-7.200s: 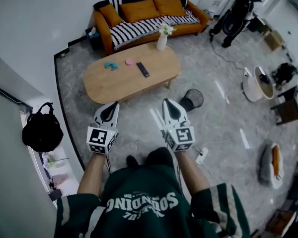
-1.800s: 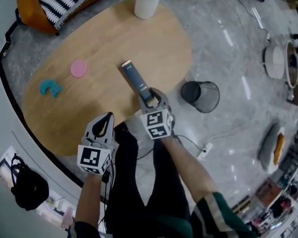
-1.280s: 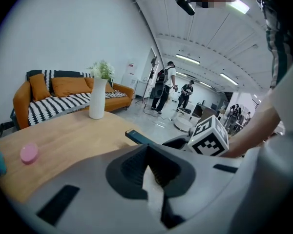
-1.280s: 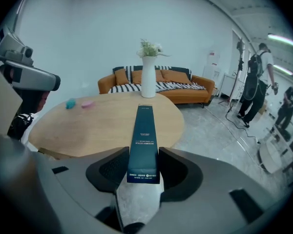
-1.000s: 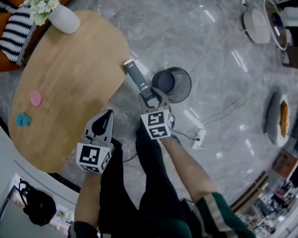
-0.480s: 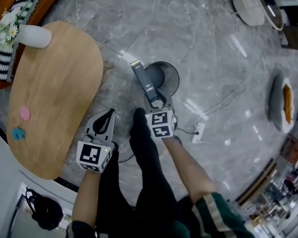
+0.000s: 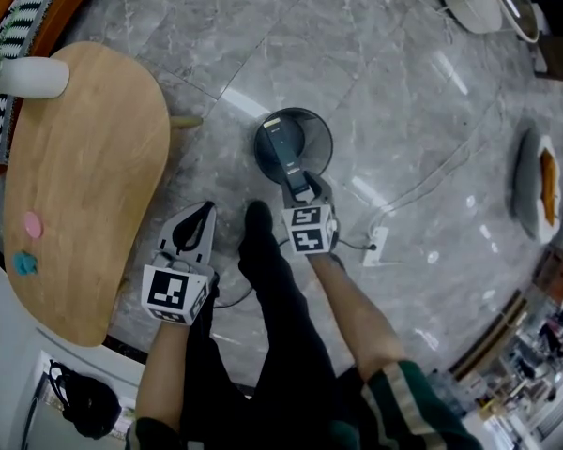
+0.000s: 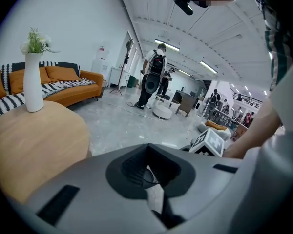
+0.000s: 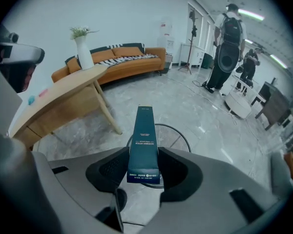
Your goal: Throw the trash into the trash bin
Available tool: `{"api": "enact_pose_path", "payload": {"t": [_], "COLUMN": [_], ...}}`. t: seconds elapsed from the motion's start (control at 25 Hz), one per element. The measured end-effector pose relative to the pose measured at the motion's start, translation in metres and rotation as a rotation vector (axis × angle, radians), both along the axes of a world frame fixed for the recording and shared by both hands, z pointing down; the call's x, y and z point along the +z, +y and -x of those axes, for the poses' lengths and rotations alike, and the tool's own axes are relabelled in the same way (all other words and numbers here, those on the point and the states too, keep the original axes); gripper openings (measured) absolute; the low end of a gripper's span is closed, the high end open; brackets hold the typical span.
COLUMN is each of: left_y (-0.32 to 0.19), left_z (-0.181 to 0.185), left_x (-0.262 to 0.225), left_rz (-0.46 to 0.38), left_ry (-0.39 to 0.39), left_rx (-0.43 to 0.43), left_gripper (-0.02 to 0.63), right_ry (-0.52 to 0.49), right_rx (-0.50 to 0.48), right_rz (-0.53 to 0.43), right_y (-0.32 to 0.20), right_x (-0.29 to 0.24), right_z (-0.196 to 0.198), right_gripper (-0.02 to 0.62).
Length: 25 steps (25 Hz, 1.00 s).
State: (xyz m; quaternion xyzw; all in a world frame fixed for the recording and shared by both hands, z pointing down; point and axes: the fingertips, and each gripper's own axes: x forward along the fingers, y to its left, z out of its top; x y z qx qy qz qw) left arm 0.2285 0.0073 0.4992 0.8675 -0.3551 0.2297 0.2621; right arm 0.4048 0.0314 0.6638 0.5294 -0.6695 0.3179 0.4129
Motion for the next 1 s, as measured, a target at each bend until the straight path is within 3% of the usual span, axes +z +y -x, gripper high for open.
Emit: {"api": "enact_pose_path", "payload": {"t": [0.24,0.68,0.84,1.0], "left_y": [-0.005,-0.005,-0.005,-0.001], "left_z": [-0.010,0.000,0.008,0.017], "left_x": [0.016,0.045,0.043,0.040], "left_rz": [0.015,0.023,0.040,0.039], "left_ry": [0.012,-0.031,-0.022,-0.020], "left_rx": [-0.001,0.029,0.006,0.001], "left_gripper": [-0.002,-0.003,-0.003,-0.003], "right_ry": [0.008,-0.007,-0.023,-0.012], "right_rx": [0.068,0.102,0.112,0.115], "right_rz": [0.125,0.327,0.337,0.287], "right_y": [0.011,0.035,0.037,0.031], "right_x": [0.046,0.112,0.112,0.101], "right_z": [-0.023,-0.030,-0.027,-0.024], "right_gripper": [0.186,0.186,0.187,0.187]}}
